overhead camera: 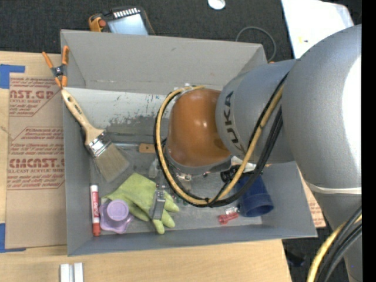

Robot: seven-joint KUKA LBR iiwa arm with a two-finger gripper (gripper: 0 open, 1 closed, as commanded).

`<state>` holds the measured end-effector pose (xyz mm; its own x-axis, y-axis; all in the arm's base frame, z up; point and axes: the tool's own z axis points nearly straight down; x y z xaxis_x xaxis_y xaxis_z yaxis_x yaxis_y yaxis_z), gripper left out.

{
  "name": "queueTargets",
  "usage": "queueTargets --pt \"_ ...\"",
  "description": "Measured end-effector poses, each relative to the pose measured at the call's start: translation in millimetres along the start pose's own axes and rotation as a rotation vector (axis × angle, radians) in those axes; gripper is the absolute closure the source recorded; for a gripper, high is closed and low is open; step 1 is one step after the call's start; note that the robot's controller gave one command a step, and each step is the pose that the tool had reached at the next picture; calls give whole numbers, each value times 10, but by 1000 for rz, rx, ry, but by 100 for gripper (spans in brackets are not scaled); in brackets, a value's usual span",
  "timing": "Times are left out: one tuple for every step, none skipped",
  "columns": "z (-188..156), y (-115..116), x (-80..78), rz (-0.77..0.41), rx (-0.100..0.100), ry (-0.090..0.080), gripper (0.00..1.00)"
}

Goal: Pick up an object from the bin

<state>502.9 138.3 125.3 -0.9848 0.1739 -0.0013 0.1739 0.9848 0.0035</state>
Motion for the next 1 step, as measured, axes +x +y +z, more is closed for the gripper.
queueTargets --pt "190 -54 184 143 2 3 0"
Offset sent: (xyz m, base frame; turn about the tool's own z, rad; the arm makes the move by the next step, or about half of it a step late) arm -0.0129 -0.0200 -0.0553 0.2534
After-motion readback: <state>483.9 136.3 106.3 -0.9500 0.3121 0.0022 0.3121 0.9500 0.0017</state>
